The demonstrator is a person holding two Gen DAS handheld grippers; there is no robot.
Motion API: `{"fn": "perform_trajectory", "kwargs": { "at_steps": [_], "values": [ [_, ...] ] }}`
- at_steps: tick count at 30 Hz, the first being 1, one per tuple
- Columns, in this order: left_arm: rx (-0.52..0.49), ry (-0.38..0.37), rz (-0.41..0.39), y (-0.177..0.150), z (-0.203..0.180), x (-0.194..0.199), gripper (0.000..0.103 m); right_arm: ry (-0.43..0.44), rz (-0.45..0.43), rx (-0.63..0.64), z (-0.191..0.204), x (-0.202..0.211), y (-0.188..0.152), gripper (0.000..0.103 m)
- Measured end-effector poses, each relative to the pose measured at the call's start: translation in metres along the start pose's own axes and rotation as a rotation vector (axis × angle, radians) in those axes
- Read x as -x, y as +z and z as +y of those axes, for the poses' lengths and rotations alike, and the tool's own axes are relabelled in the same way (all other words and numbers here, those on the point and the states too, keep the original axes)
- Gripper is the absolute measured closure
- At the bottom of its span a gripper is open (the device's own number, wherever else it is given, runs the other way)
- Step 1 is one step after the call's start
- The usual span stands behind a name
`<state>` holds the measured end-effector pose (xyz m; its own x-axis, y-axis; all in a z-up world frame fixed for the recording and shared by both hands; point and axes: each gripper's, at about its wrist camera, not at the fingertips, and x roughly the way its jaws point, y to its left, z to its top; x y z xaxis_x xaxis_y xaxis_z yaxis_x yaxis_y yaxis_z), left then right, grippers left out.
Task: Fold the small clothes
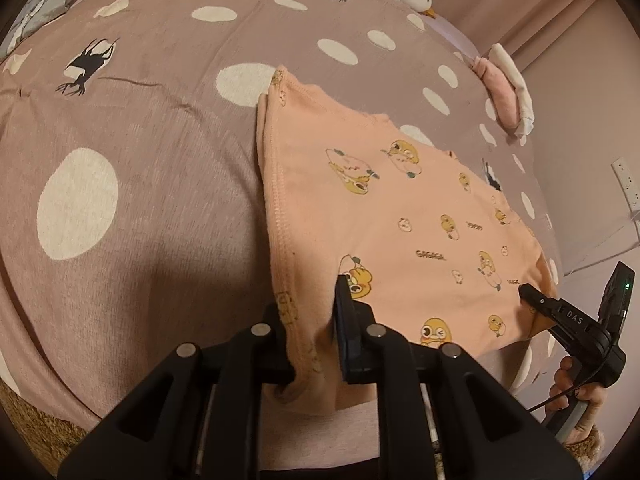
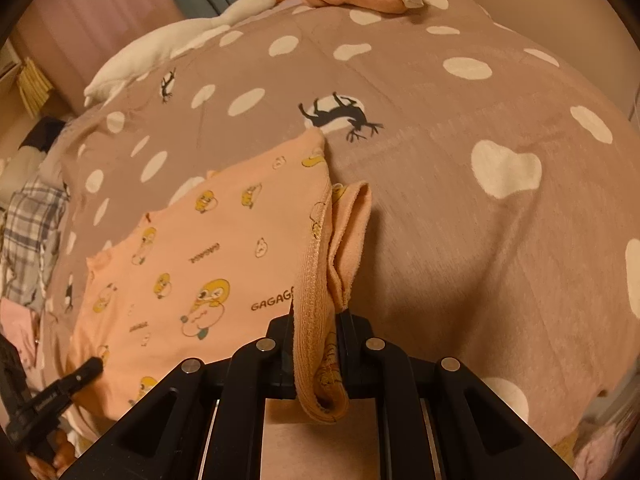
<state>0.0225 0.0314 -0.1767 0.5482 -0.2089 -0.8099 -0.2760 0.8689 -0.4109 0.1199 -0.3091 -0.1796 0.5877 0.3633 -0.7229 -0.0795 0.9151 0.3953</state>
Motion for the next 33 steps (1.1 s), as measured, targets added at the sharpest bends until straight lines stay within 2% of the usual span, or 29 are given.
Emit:
{"fn": "perform_trajectory", "kwargs": {
  "at_steps": [8, 17, 33],
  "values": [
    [0.005, 0.022, 0.012, -0.002, 0.005, -0.002, 0.078, -0.024, 0.029, -0.019, -0.005, -0.011, -0.005, 0.089],
    [-0.018, 0.054, -0.004, -0.004, 0.006, 0.007, 0.071, -0.05, 0.024, -0.016, -0.003, -0.008, -0.007, 0.089],
    [-0.001, 0.087, -0.045, 0.0, 0.015, 0.029, 0.068, -0.119, -0.041, 0.051, 0.018, 0.007, 0.0, 0.089]
  ]
}}
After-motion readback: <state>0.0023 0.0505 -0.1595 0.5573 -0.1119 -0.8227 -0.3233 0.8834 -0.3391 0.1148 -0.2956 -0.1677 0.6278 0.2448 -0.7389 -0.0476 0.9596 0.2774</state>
